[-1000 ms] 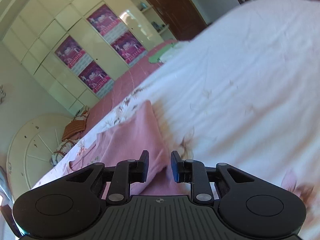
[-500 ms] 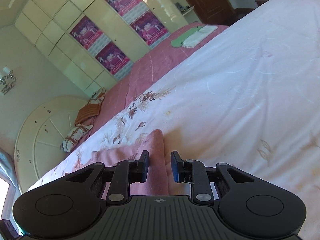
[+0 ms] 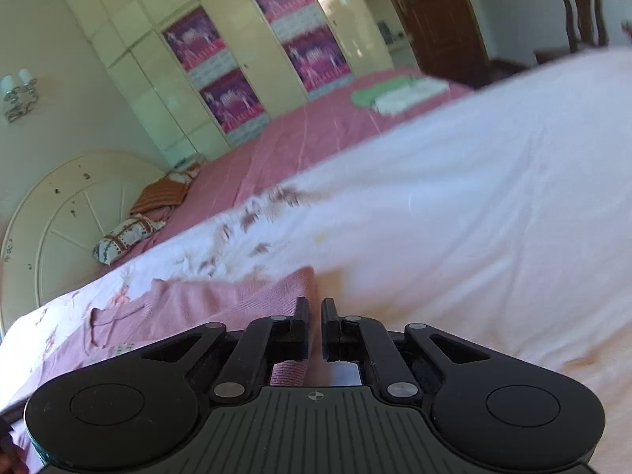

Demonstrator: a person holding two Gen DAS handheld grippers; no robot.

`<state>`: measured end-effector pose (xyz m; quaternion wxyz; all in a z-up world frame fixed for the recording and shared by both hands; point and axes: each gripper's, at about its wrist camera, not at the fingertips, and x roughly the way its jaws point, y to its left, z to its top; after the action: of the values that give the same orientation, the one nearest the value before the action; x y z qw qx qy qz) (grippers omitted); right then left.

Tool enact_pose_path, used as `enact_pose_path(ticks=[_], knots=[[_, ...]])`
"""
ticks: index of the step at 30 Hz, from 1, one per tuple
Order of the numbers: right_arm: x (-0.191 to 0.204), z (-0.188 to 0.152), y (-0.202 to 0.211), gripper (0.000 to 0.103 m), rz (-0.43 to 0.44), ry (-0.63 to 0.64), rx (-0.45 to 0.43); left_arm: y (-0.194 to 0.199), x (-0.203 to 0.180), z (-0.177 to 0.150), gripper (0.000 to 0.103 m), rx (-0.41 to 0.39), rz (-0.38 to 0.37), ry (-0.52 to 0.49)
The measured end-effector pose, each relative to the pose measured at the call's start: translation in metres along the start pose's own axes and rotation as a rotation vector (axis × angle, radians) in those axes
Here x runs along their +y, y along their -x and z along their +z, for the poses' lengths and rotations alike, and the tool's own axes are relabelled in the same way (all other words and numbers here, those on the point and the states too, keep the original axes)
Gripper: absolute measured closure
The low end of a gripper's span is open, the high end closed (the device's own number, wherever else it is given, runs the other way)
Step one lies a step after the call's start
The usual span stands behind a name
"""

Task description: Fold small clothes

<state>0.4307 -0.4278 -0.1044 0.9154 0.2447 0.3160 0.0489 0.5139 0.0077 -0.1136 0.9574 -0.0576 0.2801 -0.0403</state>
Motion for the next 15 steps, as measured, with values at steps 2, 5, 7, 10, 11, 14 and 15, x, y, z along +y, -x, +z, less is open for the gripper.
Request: enact_pose_path(ticks=[2, 5, 7, 10, 11, 14, 15], knots=[[0.007, 0.006, 0.013, 0.1, 0.056, 0.017, -0.002, 0.01, -0.02, 0.0, 0.055, -0.001, -0.063, -0.051], [0.023, -0.007, 0.028, 0.1, 0.081, 0.076, 0.022, 0.016, -0.053, -0.011, 0.054, 0.033, -0.153, -0.121], [0.03, -0.024, 0.035, 0.1, 0.079, 0.119, 0.051, 0.01, -0.064, -0.026, 0.051, 0.068, -0.165, -0.149], [0.036, -0.052, 0.028, 0.1, 0.051, 0.185, 0.138, -0.003, -0.066, -0.047, 0.051, 0.109, -0.148, -0.184], [0.036, -0.06, 0.022, 0.1, 0.036, 0.21, 0.158, 0.0, -0.067, -0.045, 0.051, 0.12, -0.139, -0.189], [0.042, -0.061, 0.033, 0.1, 0.013, 0.23, 0.117, 0.022, -0.061, -0.037, 0.047, 0.055, -0.163, -0.143], [0.047, -0.06, 0.041, 0.1, 0.025, 0.241, 0.087, 0.026, -0.059, -0.036, 0.04, 0.038, -0.159, -0.14]])
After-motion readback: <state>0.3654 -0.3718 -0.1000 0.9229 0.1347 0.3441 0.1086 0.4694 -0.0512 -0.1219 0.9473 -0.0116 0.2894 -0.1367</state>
